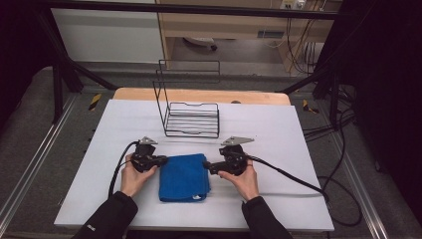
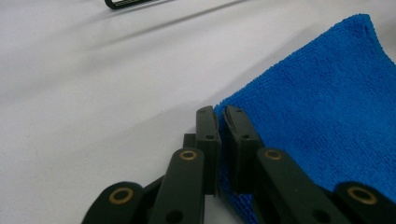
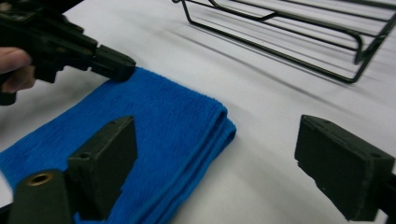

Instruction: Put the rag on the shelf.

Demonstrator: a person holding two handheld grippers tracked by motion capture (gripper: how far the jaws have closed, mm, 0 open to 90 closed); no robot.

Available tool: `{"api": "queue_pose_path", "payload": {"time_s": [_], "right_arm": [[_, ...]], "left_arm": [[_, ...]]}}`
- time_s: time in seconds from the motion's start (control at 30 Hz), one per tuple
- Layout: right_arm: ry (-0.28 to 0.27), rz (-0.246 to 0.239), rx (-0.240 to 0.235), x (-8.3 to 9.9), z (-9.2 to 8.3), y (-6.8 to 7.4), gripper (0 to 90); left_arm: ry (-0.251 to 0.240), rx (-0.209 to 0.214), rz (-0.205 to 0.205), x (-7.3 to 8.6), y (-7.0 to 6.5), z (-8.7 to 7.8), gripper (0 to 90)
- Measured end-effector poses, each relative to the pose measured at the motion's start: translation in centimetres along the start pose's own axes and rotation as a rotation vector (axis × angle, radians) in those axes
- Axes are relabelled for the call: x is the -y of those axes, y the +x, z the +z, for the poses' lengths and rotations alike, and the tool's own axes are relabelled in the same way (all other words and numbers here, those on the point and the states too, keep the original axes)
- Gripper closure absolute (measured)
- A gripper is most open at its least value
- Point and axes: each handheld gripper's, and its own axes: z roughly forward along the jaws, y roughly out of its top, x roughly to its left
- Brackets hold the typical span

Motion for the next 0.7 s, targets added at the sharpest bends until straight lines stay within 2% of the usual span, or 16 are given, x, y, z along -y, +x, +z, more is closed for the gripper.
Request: {"api": "queue_pose_path", "payload": {"time_s": [0.2, 0.27, 0.47, 0.53, 0.7], "right_arm": [[0.051, 0.019, 0.019, -0.3, 3.2, -0.7, 26.4], [0.056, 0.032, 0.011, -0.2, 3.9, -0.9, 33.5], [0.068, 0.040, 0.007, 0.1, 4.8, -1.2, 50.3], [0.073, 0.051, 0.002, 0.1, 4.8, -1.1, 55.3], [0.096, 0.042, -0.001, -0.1, 5.2, -0.7, 65.0]], "left_arm": [[-0.004, -0.006, 0.021, 0.1, -0.1, 0.0, 84.0], [-0.006, -0.004, 0.021, 0.1, -0.1, 0.0, 83.9], [-0.009, 0.000, 0.029, 0.1, 0.0, 0.0, 83.6], [-0.010, 0.001, 0.033, 0.1, 0.1, 0.0, 83.6], [-0.014, 0.004, 0.039, 0.2, 0.1, 0.0, 83.5]]}}
